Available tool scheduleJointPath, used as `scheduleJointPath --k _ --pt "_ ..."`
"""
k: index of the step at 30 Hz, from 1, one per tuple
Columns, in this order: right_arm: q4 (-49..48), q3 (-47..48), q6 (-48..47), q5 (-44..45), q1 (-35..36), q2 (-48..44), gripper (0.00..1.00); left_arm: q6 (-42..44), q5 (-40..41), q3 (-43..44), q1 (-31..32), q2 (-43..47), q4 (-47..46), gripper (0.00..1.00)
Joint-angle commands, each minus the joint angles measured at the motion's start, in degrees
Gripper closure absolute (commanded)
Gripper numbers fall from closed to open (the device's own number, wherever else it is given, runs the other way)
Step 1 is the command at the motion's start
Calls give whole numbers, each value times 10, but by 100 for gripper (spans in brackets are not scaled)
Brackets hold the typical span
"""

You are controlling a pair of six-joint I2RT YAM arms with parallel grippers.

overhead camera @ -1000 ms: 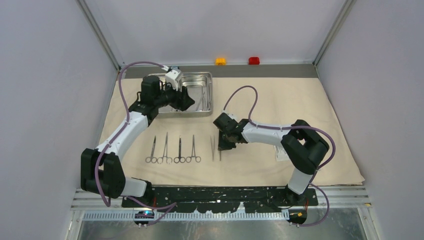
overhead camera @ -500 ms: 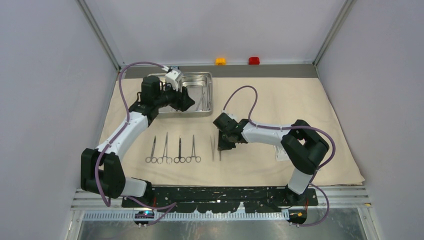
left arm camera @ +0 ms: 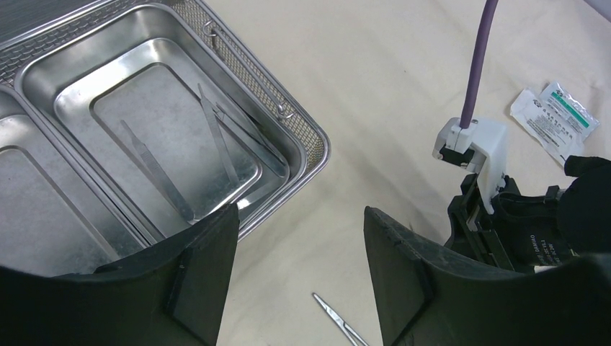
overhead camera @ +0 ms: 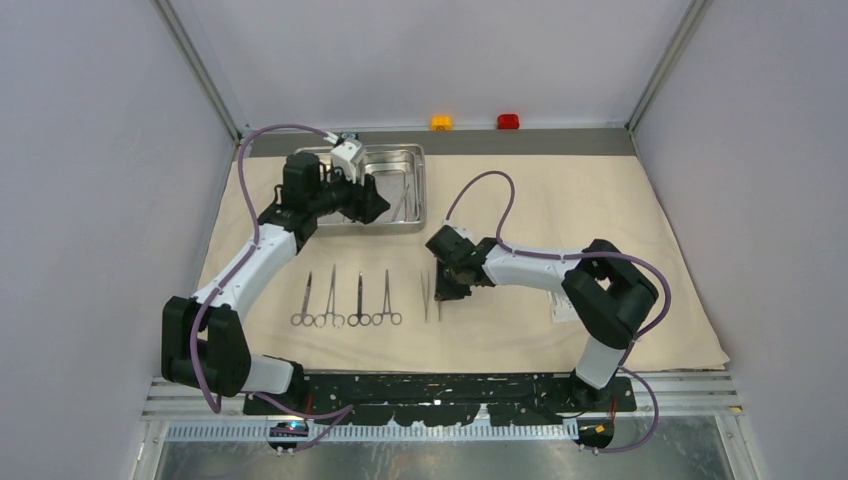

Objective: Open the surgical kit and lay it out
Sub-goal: Place the medical item in the surgical kit.

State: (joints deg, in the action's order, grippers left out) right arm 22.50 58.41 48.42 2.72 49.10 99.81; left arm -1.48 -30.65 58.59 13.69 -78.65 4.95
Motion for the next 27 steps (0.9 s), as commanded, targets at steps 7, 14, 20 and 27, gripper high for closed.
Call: scheduleJointPath --k 7,14,20,27 --pt "9 21 -5 30 2 -20 73 1 -6 -2 -3 12 -24 33" --pt "8 22 -5 25 1 -21 73 3 -5 -3 -3 15 -22 33" --pt "9 27 -10 25 2 -28 73 5 -3 -5 -3 13 -24 33" --pt "14 35 -19 36 2 -40 70 8 -1 -1 -3 12 -23 32"
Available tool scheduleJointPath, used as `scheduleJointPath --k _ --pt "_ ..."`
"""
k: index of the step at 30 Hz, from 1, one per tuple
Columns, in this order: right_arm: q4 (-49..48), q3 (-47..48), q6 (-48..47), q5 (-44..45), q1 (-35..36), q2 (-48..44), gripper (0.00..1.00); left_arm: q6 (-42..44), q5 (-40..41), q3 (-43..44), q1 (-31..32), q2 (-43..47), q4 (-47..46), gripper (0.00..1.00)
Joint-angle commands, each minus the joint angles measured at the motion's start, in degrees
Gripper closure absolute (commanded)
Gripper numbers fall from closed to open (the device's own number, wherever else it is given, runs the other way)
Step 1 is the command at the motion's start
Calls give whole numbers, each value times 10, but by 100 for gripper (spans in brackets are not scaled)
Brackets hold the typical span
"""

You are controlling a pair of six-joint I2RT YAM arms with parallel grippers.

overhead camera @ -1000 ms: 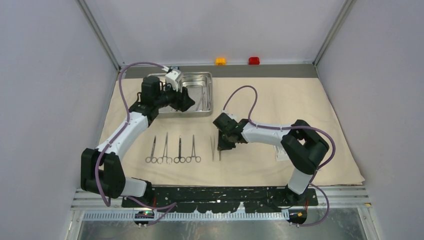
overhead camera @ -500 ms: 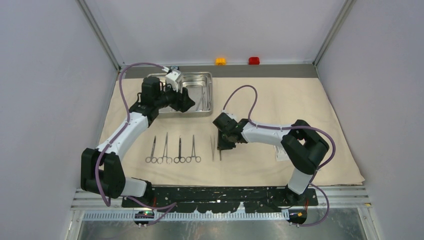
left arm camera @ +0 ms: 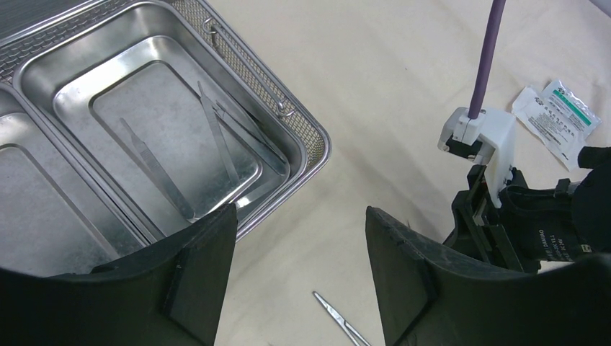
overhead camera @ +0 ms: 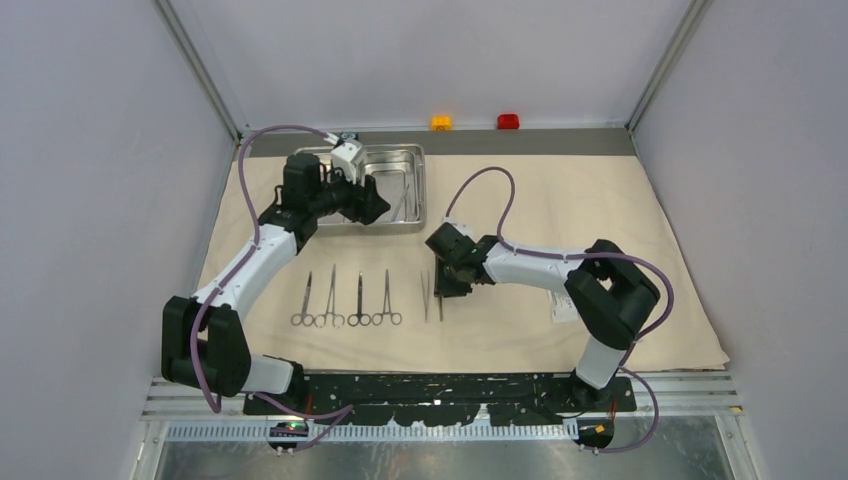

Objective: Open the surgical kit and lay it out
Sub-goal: Place the medical item in the surgical kit, then adjust the medical item in the surgical kit.

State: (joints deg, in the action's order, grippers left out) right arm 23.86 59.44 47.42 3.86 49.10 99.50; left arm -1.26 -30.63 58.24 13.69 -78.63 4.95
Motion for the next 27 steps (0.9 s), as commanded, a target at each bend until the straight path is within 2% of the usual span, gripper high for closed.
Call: scheduleJointPath --k 1,9,16,20,24,27 --pt "0 26 -10 25 2 -39 69 7 -1 3 -3 12 -22 32" --pt "4 42 -32 49 -19 -75 67 7 6 9 -3 9 -24 31" --pt "-24 29 -55 29 -123 -130 67 -13 25 13 -3 -1 -41 28" --pt "-36 25 -71 21 -168 -155 67 -27 39 33 -3 -16 -25 23" --pt "-56 21 -107 -40 -204 -166 67 -37 46 73 -3 -41 38 22" --pt "-73 15 -164 -110 -214 -168 67 -19 -2 82 0 -59 66 24"
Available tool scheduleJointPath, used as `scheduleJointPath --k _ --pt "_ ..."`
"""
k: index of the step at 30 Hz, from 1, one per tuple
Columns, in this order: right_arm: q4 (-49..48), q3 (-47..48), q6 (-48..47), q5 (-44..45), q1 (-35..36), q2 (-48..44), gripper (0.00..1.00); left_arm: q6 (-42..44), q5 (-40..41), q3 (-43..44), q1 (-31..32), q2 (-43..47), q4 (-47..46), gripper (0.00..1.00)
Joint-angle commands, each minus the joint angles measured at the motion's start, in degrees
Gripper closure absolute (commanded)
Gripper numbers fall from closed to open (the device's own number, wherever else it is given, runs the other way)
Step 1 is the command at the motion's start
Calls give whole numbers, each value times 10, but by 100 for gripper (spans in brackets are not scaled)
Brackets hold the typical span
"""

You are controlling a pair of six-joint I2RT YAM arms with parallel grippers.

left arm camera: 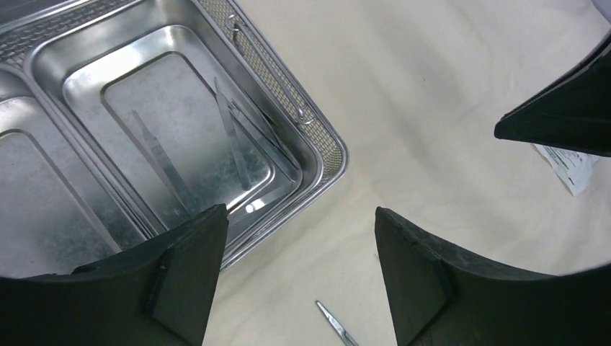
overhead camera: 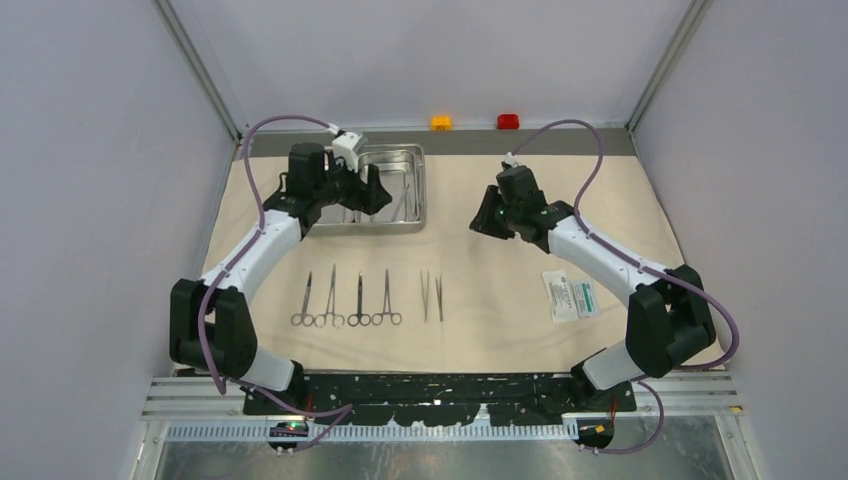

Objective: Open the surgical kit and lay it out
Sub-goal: Adjust the medical item in the surgical kit.

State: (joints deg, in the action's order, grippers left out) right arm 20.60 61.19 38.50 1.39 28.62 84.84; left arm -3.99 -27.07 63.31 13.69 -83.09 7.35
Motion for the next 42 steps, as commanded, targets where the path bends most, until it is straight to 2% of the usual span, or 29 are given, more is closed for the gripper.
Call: scheduleJointPath --k 1,4,8,16,26,35,42 --pt "-40 -2 -96 -99 -12 -21 67 16 -57 25 6 -16 42 25" --pt "-46 -7 -127 -117 -25 -29 69 60 -81 -6 34 -12 35 30" --pt "-58 -14 -147 -135 -63 -49 71 115 -75 -32 99 -9 43 34" --pt "-84 -37 -146 -168 -143 -79 75 121 -46 -22 187 -72 59 44" --pt "-107 -52 -139 -205 -188 -90 75 129 -20 -33 250 -105 49 40" --pt "-126 -65 -128 -241 -221 -83 75 201 35 -66 326 -106 35 39" --pt "-137 -73 -122 -258 -248 -81 76 247 90 -60 380 -134 45 38"
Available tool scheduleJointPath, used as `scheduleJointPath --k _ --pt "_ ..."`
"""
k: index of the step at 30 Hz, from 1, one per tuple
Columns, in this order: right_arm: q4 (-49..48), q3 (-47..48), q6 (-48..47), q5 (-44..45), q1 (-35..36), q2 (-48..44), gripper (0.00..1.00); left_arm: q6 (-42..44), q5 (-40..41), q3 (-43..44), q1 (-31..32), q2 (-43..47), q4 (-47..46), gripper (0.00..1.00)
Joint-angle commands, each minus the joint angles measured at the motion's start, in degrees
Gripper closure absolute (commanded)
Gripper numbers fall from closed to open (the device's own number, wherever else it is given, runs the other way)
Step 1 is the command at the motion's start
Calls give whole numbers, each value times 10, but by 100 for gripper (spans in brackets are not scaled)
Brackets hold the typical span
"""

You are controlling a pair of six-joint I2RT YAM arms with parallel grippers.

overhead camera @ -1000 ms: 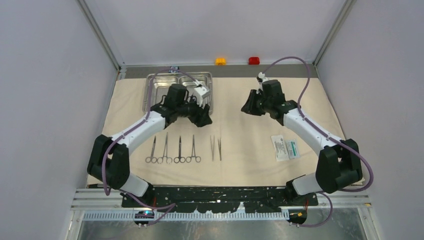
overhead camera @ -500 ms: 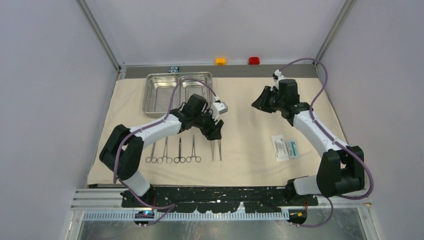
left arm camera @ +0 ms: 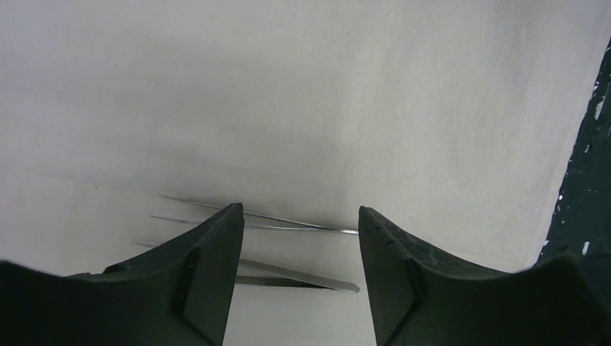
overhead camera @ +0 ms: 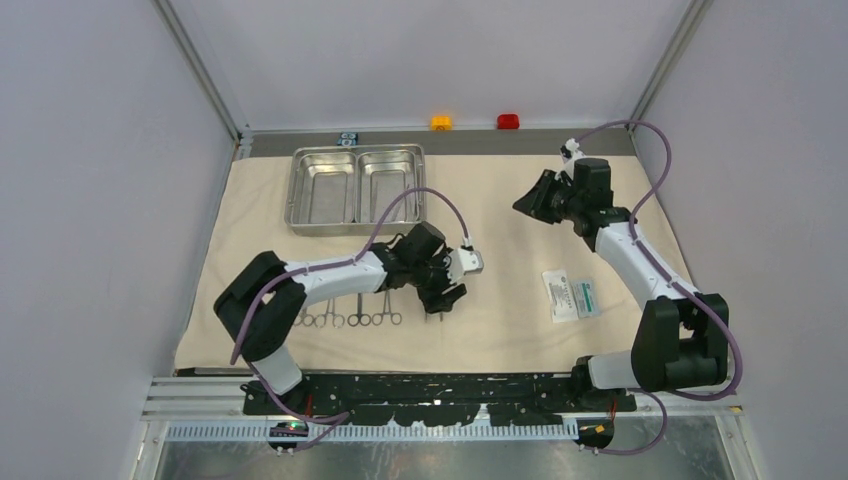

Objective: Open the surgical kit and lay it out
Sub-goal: Adjust the medical item in the surgical kit.

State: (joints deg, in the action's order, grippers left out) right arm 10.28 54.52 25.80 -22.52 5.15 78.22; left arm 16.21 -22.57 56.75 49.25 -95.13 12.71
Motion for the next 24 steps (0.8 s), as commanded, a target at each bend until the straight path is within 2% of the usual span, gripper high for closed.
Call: scheduleJointPath --k 1,10,24 --pt "-35 -8 7 -21 -15 -14 76 54 57 6 36 -17 -6 38" --pt "-43 -10 13 -40 -19 -2 76 95 124 15 74 -37 2 38" --pt "-48 -10 23 -63 -19 22 76 118 143 1 75 -26 7 38"
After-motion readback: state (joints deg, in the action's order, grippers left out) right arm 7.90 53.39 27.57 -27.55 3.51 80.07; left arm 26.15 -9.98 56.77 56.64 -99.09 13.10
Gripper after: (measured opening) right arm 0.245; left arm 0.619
